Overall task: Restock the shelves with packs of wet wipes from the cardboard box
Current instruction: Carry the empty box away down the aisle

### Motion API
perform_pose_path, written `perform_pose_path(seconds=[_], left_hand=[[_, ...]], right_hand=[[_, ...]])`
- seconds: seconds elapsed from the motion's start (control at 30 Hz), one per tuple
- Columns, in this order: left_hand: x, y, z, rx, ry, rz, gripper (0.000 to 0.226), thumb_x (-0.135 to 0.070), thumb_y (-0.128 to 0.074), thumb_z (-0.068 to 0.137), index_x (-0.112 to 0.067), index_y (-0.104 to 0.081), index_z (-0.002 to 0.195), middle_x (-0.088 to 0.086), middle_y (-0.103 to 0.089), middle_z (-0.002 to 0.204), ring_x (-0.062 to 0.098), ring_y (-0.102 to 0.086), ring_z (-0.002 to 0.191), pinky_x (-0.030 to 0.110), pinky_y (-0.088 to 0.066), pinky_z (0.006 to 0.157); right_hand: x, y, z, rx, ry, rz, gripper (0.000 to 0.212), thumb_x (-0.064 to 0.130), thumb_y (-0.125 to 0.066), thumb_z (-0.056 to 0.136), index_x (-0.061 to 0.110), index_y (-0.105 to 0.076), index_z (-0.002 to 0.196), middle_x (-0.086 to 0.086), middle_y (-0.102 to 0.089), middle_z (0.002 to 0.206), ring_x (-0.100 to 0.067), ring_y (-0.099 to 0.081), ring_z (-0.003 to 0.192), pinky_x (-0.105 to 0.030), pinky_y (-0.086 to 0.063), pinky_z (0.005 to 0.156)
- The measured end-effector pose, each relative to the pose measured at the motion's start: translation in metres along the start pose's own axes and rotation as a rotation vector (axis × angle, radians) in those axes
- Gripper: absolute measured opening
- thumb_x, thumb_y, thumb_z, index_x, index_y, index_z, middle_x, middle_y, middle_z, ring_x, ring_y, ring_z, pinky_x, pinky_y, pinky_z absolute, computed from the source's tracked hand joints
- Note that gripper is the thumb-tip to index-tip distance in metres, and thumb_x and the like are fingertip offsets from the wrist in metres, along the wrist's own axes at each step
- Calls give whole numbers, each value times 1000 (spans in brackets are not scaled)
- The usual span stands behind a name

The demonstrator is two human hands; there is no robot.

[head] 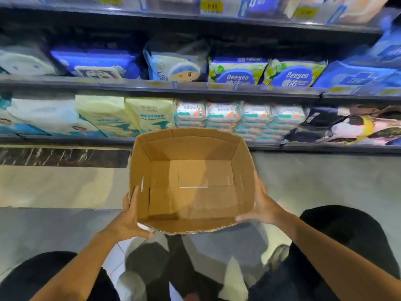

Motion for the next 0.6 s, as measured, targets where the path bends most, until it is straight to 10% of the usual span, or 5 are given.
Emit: perform_pose_path(seconds=[0.23,0.6], left_hand=[[-31,18,-4,-81,-107,-448,136,-11,-90,69,-62,11,145,-24,-19,158,11,-40,140,43,-50,103],[12,3,6,-5,90,-574,153,-24,-96,57,-58,24,144,-34,-18,153,12,-37,141,43,-48,105]], right_hand=[[-16,-6,1,-8,-133,297,170,45,-102,36,60,31,140,19,2,164,-10,-9,152,-54,-17,123],[-14,-4,10,-4,-121,340,158,28,-102,49,56,18,147,20,-13,162,-14,-22,150,-63,-27,117]])
Point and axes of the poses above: each hand's wrist, its own z-axis towards the middle knuckle, its own y-axis out of the back of the hand, x = y × z, the point moved 8 cm from there along z, towards the middle knuckle
